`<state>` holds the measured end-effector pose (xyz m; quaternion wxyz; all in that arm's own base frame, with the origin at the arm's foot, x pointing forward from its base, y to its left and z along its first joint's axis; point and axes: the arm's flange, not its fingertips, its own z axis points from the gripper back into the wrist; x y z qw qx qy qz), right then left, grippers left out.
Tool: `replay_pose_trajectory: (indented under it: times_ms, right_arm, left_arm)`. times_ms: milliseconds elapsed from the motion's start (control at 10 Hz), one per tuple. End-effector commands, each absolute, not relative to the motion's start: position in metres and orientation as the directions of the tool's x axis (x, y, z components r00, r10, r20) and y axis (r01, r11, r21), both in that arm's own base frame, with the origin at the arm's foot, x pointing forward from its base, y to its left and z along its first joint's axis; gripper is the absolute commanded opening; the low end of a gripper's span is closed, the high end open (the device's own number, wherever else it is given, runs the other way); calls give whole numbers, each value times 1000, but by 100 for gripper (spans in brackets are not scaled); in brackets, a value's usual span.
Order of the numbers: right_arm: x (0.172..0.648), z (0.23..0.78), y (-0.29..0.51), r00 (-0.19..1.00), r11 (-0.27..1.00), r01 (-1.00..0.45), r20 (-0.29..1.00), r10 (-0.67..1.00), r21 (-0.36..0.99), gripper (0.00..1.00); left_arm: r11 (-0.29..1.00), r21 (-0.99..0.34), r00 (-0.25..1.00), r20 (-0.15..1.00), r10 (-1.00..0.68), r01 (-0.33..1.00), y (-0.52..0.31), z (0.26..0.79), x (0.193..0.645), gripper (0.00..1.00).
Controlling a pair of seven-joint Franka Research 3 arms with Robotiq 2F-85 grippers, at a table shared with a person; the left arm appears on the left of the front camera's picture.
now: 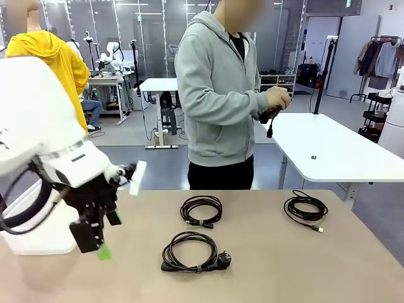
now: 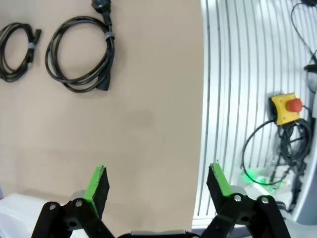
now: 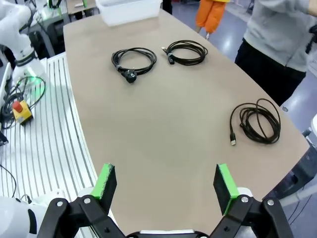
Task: Organize and store the cables.
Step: Place the Power Cable into the Organizing box.
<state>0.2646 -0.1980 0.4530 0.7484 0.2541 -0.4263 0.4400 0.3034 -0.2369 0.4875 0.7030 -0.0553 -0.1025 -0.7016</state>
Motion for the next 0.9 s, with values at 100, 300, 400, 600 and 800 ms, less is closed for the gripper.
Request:
replay_pose_trajectory:
  times_ms: [100, 300, 400, 600, 800]
  right_arm:
    - [238, 410, -182, 267, 544, -838, 899, 347, 39, 100]
    - [257, 433, -216, 282, 529, -847, 886, 369, 49, 100]
    - [257, 433, -216, 282, 529, -847, 886, 369, 49, 100]
    - [257, 433, -216, 282, 529, -847, 886, 369, 49, 100]
    - [257, 433, -216, 282, 529, -847, 886, 369, 49, 100]
  left_arm:
    - [3, 86, -16, 222, -975, 996, -239, 477, 316, 100]
    - [1, 69, -14, 216, -976, 998, -244, 476, 310, 100]
    - [1, 69, -14, 216, -976, 998, -244, 476, 310, 100]
    - [1, 69, -14, 216, -976, 998, -244, 476, 310, 100]
    - [1, 68, -14, 222, -975, 998, -242, 476, 312, 100]
